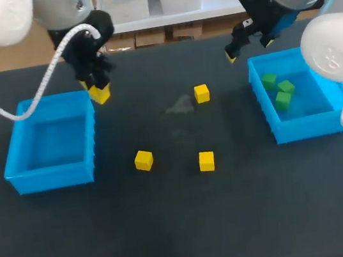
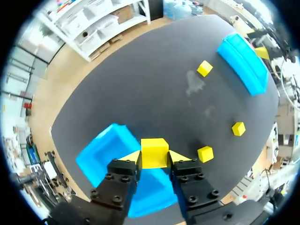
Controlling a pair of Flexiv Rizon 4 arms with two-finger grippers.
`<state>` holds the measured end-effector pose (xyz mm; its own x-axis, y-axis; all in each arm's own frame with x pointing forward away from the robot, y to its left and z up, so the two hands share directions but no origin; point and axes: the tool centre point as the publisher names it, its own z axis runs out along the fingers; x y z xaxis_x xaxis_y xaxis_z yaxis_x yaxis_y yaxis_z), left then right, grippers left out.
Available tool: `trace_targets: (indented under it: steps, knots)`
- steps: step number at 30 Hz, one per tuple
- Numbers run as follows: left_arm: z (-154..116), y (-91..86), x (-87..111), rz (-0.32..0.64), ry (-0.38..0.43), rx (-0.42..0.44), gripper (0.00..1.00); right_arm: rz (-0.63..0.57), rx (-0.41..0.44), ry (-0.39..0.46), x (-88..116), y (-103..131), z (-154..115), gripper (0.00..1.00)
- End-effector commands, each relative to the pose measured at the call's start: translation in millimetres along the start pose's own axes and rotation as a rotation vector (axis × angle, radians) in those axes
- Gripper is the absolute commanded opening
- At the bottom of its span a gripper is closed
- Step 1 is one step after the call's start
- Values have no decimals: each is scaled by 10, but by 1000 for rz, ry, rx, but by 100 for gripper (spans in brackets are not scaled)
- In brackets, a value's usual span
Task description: Put the green cubes in the right bin and the yellow cubes in the left bin.
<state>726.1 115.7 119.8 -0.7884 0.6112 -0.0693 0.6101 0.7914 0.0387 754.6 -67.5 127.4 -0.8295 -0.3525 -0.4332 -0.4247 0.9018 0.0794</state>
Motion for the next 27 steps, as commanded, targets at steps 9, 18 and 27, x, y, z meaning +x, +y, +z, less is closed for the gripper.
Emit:
trace_targets:
  steps: [9, 18, 27]
  knots:
    - [-27, 203, 619, -116, -50, -17, 0, 0, 0, 0, 3, -3, -3, 100]
    - [305, 280, 930, -185, 2, 26, 0, 0, 0, 0, 3, -3, -3, 100]
    - [337, 279, 966, -209, 21, 36, 51, 0, 0, 0, 3, -3, -3, 100]
